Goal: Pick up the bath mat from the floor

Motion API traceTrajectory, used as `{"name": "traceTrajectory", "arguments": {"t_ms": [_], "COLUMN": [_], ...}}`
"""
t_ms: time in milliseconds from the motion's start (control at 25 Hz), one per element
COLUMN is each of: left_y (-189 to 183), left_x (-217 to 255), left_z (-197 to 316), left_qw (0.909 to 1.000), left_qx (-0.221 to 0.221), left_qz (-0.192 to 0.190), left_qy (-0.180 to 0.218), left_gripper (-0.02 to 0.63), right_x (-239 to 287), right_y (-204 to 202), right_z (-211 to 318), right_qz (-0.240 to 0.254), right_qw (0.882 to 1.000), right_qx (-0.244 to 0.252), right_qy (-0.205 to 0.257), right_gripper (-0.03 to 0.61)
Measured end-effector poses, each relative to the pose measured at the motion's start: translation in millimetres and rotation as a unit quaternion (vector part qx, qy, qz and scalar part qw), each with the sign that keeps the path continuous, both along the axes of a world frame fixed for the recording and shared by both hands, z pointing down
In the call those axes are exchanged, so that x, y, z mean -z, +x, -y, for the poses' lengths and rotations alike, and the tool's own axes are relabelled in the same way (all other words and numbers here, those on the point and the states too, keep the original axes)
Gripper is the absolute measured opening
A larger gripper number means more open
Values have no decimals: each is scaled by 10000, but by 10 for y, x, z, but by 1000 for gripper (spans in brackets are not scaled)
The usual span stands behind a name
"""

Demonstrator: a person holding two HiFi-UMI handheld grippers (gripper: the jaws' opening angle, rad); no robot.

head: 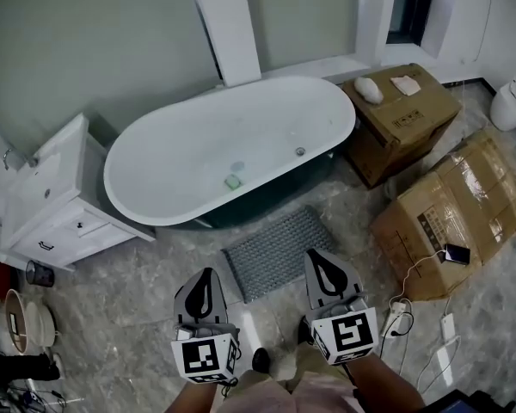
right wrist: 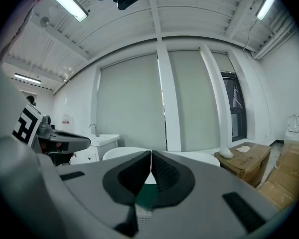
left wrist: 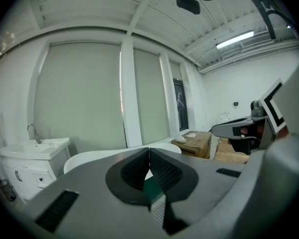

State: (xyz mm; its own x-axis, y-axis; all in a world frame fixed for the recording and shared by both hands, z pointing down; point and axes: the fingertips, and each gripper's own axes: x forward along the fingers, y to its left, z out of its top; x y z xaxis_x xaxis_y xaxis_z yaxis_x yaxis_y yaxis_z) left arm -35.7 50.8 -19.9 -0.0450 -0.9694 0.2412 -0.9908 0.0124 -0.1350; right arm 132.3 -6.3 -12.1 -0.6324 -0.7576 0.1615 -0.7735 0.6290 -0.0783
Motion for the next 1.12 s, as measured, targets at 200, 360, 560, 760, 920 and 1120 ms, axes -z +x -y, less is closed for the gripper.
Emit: {"name": "traceTrajectory", "arguments": {"t_ms": [200, 360, 560, 760, 920, 1120], "left_y": [-19, -208, -529, -900, -1087, -1312], "left_x": [111, 199, 214, -37, -299, -616], "left_z": [61, 33, 72, 167, 262, 366], "left_qw": [9990, 9968, 9940, 9920, 9920, 9910], "left_qx": [432, 779, 1073, 1256, 1243, 1278], "left_qz": [45, 93, 87, -76, -210, -358], "left_qy": [69, 128, 194, 72, -47, -188], "left_gripper": [25, 25, 26, 26, 25, 25], "right_x": [-2, 82, 97, -29, -216, -475], "right_y": [29, -140, -420, -700, -857, -995], "right_z": [282, 445, 651, 867, 1019, 1138], "right_qz": [42, 61, 12, -156, -303, -414], "right_qw": [9996, 9986, 9976, 9970, 9966, 9963], "right_qx": [289, 520, 678, 746, 759, 758], "right_qy": [-5, 82, 131, 132, 77, -31], "right_gripper": [17, 17, 17, 17, 17, 17]}}
